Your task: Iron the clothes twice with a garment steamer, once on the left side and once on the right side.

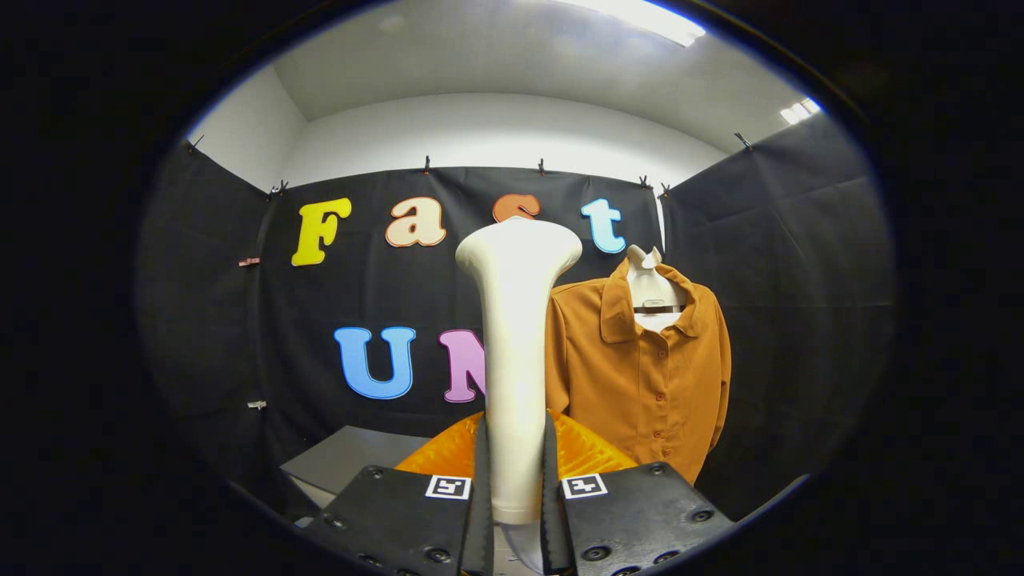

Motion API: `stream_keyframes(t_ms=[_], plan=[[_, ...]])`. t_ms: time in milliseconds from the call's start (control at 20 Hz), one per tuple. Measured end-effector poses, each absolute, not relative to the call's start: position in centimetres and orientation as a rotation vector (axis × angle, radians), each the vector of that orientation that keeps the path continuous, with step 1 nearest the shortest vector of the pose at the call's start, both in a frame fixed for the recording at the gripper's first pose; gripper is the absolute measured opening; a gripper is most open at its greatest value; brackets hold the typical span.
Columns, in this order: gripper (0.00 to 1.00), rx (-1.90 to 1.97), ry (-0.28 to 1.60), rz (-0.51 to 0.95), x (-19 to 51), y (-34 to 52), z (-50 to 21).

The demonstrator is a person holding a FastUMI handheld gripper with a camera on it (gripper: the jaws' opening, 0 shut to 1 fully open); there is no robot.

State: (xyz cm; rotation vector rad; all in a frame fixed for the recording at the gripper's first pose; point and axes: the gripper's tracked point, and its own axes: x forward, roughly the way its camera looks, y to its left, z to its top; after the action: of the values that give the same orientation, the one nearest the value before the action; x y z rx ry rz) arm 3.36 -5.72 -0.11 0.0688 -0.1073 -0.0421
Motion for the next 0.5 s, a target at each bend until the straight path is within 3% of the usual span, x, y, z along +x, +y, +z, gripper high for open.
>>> stream_keyframes(t_ms=[500], plan=[[0.27, 0.066, -0.112, -0.042, 3.02, -6.48, 0.4]])
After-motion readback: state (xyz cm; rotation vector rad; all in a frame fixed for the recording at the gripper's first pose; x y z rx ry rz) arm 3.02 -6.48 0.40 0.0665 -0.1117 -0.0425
